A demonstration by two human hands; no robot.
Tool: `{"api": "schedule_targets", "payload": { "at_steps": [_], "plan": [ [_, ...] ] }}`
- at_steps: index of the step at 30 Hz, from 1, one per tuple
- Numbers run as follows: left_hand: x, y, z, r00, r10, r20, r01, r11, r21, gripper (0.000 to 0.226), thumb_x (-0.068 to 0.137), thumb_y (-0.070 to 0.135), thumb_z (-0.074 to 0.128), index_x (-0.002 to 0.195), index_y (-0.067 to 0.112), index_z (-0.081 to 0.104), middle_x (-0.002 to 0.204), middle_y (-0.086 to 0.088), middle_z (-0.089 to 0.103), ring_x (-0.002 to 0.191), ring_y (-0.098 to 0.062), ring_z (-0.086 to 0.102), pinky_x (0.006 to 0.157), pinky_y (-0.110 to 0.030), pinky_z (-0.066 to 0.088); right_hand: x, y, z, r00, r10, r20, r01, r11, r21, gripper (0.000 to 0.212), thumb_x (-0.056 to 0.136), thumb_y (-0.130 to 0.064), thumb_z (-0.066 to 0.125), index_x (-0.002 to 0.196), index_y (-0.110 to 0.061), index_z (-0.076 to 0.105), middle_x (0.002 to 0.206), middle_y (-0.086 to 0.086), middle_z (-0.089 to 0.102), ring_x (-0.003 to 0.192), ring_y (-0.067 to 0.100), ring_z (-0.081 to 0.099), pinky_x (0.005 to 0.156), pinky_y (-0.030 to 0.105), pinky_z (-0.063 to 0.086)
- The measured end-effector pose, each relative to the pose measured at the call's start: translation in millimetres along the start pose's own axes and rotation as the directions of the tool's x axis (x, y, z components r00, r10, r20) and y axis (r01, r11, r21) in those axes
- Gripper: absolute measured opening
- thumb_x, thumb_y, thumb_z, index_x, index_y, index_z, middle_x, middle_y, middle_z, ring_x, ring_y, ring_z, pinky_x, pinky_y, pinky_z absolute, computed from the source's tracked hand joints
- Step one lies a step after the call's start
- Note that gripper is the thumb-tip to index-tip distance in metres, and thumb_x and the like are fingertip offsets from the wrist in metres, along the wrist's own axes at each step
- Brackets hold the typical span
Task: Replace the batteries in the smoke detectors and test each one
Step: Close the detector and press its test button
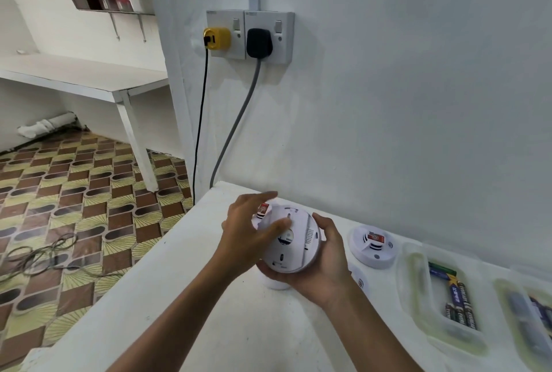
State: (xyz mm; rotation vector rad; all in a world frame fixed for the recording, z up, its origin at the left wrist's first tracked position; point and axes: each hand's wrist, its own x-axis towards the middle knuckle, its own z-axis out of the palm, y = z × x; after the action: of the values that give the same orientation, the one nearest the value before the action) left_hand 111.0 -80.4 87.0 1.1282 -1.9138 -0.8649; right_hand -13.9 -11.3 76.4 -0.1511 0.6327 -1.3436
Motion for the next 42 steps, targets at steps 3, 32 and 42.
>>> {"api": "schedule_targets", "payload": {
  "at_steps": [3,32,42],
  "plan": [
    [-7,-1,6,0.987,0.085,-0.134,-0.081,0.996,0.035,0.05,0.075,0.04,0.077,0.119,0.024,0.061,0.121,0.005,0.059,0.108,-0.014,0.053,0.089,-0.033,0.049,7,4,-1,0.995,-0.085,-0.046,0.086,0.996,0.021,0.056,0.083,-0.055,0.054,0.12,-0.014,0.066,0.117,0.021,0.066,0.11,0.039,0.057,0.093,0.05,0.046],
    [2,-11,21,0.965,-0.041,0.259,0.077,0.989,-0.128,0.068,0.047,0.03,0.077,0.109,0.019,0.05,0.1,0.004,0.054,0.092,-0.016,0.057,0.071,-0.022,0.056,18,20,2,0.823,-0.52,-0.229,0.379,0.802,-0.462,0.038,0.098,-0.041,0.043,0.105,-0.018,0.072,0.1,0.011,0.073,0.097,0.028,0.069,0.082,0.038,0.056],
    [-1,-12,25,0.967,-0.046,0.249,0.086,0.985,-0.151,0.067,0.048,0.033,0.075,0.107,0.02,0.047,0.099,0.004,0.052,0.092,-0.016,0.056,0.074,-0.018,0.053,19,19,0,0.815,-0.535,-0.223,0.358,0.768,-0.532,0.037,0.098,-0.041,0.042,0.113,-0.019,0.069,0.105,0.009,0.072,0.099,0.026,0.068,0.084,0.037,0.056]
  ]
}}
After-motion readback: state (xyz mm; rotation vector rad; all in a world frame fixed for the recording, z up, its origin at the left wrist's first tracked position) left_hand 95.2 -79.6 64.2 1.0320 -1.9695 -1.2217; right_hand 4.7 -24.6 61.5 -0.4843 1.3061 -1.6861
